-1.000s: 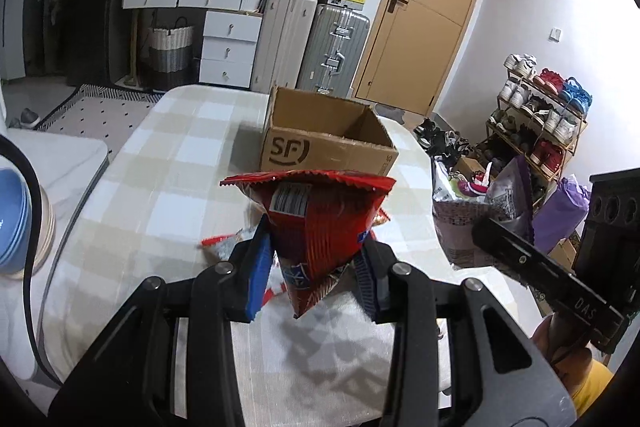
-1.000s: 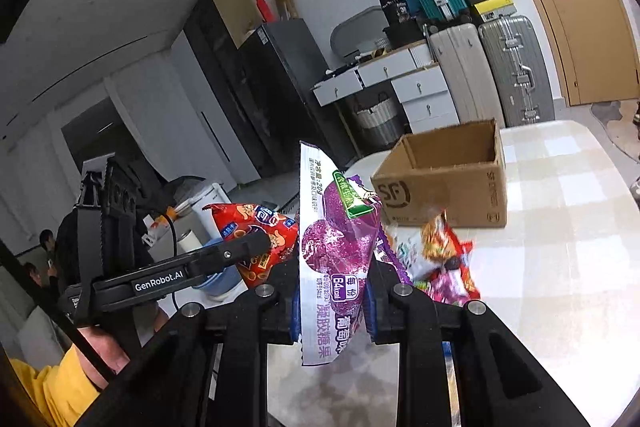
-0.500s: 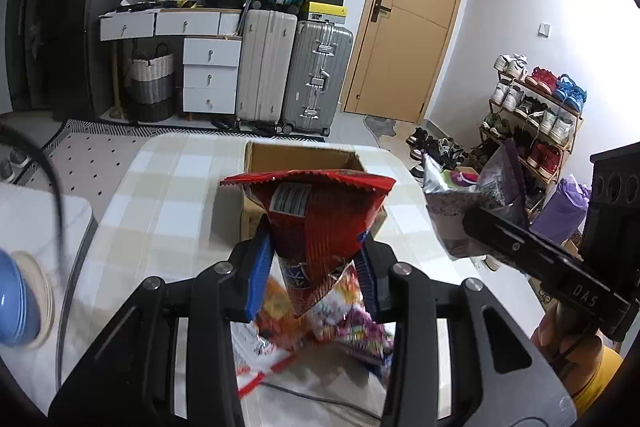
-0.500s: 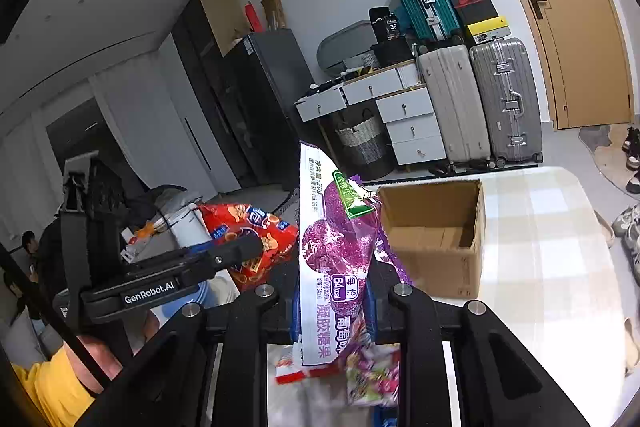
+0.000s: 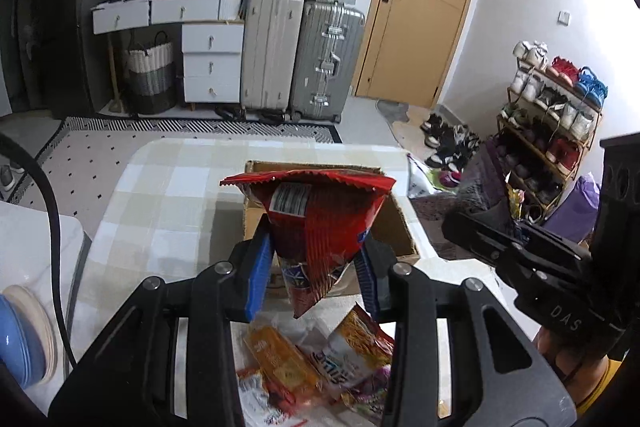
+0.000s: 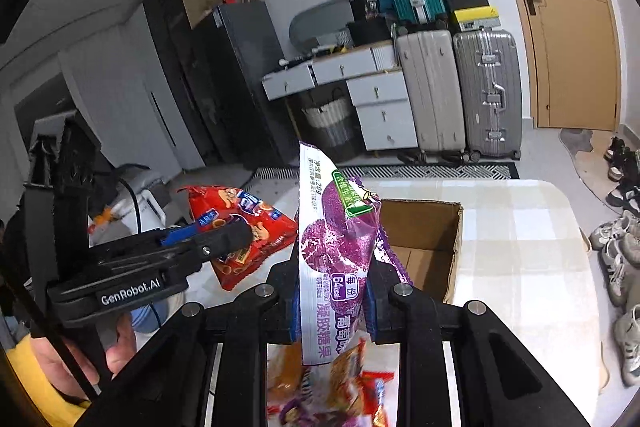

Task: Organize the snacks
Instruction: 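Lift both bags and carry them over the cardboard box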

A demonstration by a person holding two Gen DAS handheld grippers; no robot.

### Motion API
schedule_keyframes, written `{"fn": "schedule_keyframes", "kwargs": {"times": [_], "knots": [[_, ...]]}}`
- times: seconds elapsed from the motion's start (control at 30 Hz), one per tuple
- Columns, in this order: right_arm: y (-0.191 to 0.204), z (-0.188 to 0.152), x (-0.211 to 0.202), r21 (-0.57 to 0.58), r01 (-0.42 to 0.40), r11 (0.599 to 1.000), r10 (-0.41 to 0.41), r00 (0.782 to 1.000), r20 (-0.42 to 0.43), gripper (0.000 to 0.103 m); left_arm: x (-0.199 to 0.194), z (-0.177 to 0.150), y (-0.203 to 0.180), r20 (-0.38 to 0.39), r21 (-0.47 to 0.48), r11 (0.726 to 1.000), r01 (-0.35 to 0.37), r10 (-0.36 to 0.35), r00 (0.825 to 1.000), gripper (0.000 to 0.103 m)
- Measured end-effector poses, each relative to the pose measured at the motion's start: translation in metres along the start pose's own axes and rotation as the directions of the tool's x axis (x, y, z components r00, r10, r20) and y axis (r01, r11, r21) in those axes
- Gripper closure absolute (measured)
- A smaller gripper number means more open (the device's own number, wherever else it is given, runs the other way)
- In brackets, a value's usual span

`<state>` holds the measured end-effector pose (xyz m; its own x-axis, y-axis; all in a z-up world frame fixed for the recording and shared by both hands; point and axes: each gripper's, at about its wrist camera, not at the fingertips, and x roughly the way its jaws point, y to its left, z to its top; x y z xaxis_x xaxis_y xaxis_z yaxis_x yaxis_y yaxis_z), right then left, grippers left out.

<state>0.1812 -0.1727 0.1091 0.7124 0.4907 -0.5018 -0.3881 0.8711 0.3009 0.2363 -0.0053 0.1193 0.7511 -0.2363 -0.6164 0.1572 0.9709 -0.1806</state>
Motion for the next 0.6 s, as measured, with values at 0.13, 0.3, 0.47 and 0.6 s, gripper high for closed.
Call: {"fn": "schedule_keyframes", "kwargs": {"times": [0.13,0.3,0.47,0.6], "knots": [[-0.018,0.008,0.032,0.027,0.003,1.0,-0.002,1.0,-0.025,0.08,0.041,0.009,0.01,-0.03,-0.006,1.0,-0.01,0.01,0.999,0.068],[-0.032,0.01,0.068,0.044,0.004,0.999,-0.001,0.998,-0.068,0.08,0.098,0.021,0.027,-0.1,-0.055,0.998,-0.008,0.003,0.995,0.068],[-0.043,0.007,0.098,0.051,0.008,0.999,-0.002,0.994,-0.109,0.08,0.145,0.024,0.039,-0.126,-0.052,0.999,-0.012,0.006,0.992,0.068],[-0.048,0.005,0.117,0.048,0.017,0.999,-0.011,0.991,-0.13,0.08,0.171,0.021,0.042,-0.144,-0.043,0.999,-0.019,0.012,0.99,0.068]]}}
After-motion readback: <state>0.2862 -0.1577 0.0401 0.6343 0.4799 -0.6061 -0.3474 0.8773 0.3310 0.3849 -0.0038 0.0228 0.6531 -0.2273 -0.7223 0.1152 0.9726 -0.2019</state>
